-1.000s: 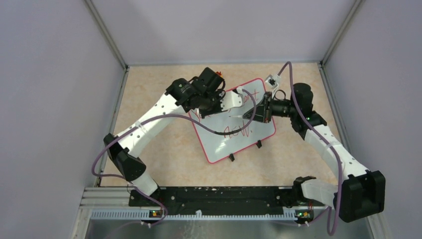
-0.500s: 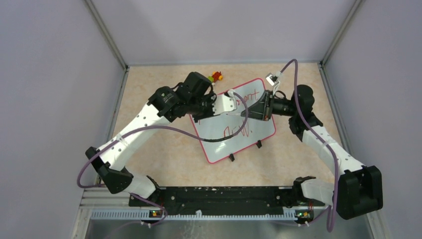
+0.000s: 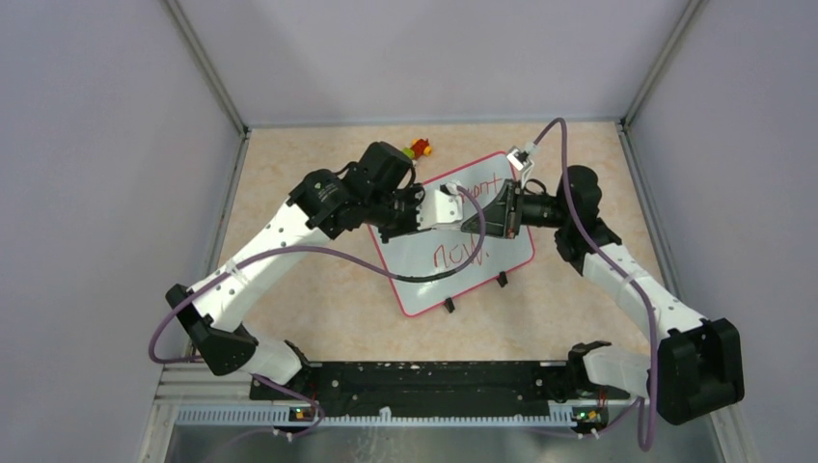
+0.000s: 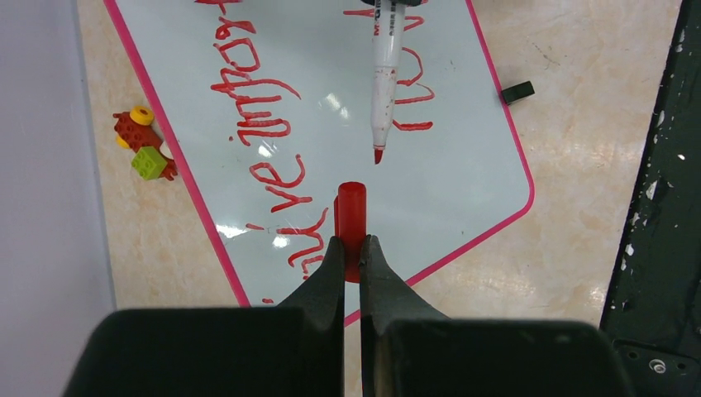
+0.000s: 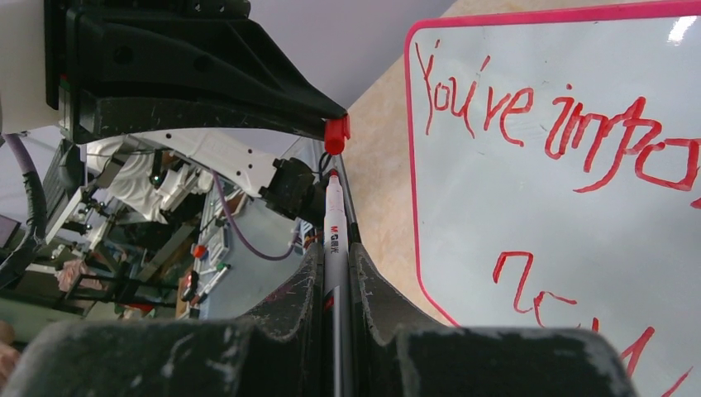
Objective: Write a sentence on the whiteboard
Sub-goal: Insert the whiteboard marker without the cap into the pen cap.
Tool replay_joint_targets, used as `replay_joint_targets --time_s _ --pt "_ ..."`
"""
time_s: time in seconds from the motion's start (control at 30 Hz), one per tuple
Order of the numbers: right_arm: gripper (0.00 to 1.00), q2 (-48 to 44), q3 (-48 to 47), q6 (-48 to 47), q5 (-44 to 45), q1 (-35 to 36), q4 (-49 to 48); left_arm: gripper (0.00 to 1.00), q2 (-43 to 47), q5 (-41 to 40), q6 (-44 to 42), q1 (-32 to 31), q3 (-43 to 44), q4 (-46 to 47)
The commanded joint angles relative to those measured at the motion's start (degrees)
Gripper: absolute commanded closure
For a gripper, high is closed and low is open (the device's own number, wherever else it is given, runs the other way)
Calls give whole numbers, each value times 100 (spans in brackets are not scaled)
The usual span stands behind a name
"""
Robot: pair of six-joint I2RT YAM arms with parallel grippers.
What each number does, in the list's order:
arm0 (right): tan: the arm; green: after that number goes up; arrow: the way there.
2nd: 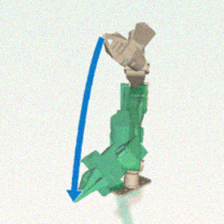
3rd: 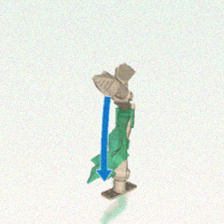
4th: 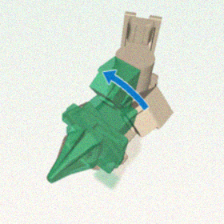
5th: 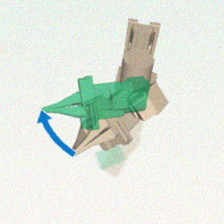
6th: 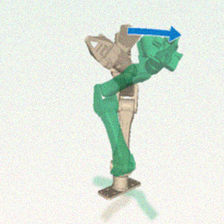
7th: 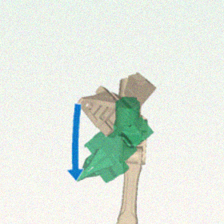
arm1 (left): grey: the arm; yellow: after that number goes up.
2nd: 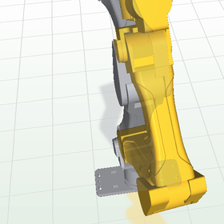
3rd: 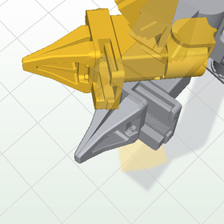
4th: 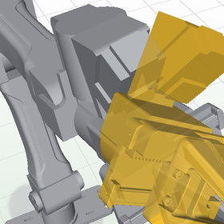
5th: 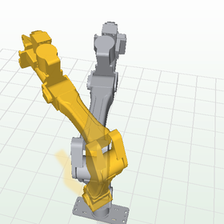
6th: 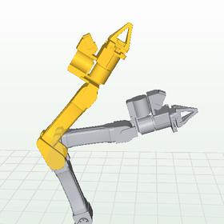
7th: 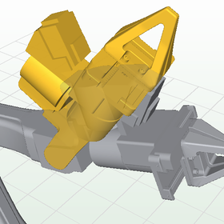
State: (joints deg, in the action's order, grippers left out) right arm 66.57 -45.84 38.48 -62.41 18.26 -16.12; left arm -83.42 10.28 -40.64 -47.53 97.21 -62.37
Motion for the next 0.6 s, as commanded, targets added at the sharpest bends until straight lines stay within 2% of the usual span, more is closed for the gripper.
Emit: replay_joint_targets --time_s 0.0,0.57 --pt "100 49 -276 -138 40 65 -76 100 122 361 -101 -52 44 9" --pt "100 75 -249 -212 0 161 -49 100 41 318 -183 -121 -38 -69"
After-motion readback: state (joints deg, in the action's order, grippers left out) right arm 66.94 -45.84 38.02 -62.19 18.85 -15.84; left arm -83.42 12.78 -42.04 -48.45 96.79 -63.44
